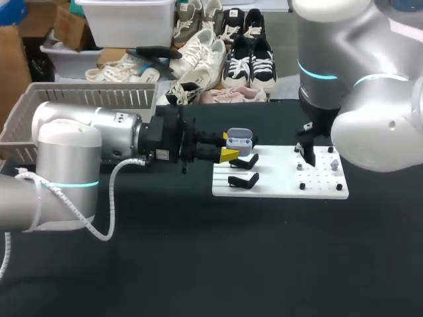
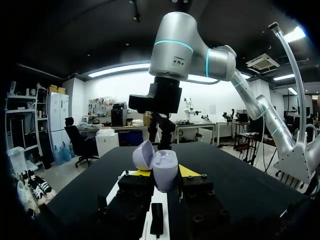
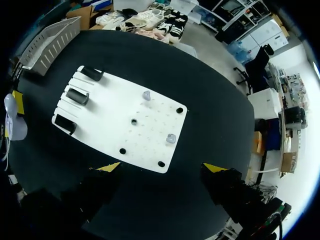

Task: Pick up each earbud case from the left stands, insert the matching earbuds, close the lid, and place the case in the box.

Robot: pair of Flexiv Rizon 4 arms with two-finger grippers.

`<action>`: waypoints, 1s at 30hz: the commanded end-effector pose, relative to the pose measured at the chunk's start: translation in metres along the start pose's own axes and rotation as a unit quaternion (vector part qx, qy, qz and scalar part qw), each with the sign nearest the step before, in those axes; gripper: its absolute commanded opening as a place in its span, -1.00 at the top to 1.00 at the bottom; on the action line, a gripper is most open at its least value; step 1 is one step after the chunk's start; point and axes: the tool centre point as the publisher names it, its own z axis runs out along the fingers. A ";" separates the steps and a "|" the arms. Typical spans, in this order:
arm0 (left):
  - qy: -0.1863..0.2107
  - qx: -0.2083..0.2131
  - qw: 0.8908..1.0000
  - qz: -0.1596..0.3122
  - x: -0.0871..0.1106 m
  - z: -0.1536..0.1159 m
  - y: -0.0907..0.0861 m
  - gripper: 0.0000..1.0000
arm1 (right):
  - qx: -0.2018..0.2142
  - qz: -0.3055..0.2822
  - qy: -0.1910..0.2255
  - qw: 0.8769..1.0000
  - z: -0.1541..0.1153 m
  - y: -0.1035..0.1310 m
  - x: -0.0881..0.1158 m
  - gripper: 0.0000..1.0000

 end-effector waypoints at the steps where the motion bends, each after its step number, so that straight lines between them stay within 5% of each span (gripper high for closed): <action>1: 0.000 -0.003 1.000 0.001 0.000 0.001 -0.001 1.00 | -0.002 0.008 0.027 1.000 0.019 -0.003 -0.005 -1.00; 6: 0.000 -0.003 1.000 0.001 0.000 0.001 -0.001 1.00 | -0.007 0.022 0.034 0.999 0.033 -0.008 -0.005 -0.99; 13: 0.000 -0.003 1.000 0.001 0.000 0.001 -0.001 1.00 | -0.003 0.028 0.032 0.999 0.044 -0.014 -0.011 -0.58; 14: 0.000 -0.003 1.000 0.001 0.000 0.001 -0.001 1.00 | 0.000 0.029 0.031 0.999 0.046 -0.015 -0.011 -0.07; 15: 0.000 -0.003 1.000 0.001 0.000 0.001 -0.001 1.00 | 0.000 0.029 0.031 0.999 0.047 -0.016 -0.012 0.11; 30: 0.000 -0.003 1.000 0.001 0.000 0.001 -0.001 1.00 | 0.000 0.040 0.029 0.999 0.062 -0.011 -0.018 0.11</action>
